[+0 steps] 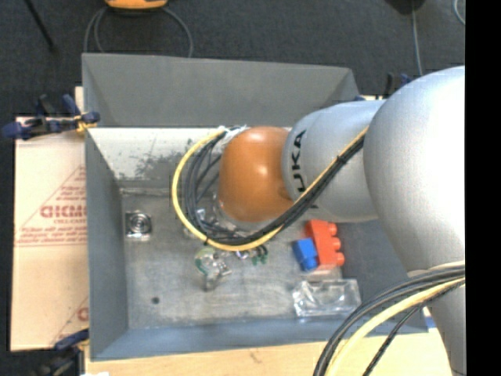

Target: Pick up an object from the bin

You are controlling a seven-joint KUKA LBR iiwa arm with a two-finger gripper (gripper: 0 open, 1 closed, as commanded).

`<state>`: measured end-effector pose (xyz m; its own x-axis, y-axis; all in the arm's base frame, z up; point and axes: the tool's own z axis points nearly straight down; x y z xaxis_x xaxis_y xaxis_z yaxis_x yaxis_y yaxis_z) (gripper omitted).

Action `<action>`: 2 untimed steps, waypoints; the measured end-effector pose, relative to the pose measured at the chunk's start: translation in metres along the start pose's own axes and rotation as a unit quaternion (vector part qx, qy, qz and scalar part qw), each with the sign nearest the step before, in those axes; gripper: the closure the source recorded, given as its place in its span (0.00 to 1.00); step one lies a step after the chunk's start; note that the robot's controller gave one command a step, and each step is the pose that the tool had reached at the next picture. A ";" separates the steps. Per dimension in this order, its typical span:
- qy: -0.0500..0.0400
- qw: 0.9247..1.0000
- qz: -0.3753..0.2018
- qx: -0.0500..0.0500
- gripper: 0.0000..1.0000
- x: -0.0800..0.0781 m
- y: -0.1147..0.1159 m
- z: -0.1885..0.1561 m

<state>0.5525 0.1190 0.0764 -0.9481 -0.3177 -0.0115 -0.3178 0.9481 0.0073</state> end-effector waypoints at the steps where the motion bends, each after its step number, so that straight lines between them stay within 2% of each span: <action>1: 0.004 1.000 0.000 0.002 1.00 0.000 0.000 -0.003; 2: 0.000 1.000 0.012 0.004 1.00 -0.008 0.004 -0.075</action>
Offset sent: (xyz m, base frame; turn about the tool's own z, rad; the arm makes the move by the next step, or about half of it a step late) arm 0.0000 0.0000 0.0000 0.0000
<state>0.5582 0.1247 0.1511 -0.9556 -0.2946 -0.0106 -0.2946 0.9556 -0.0001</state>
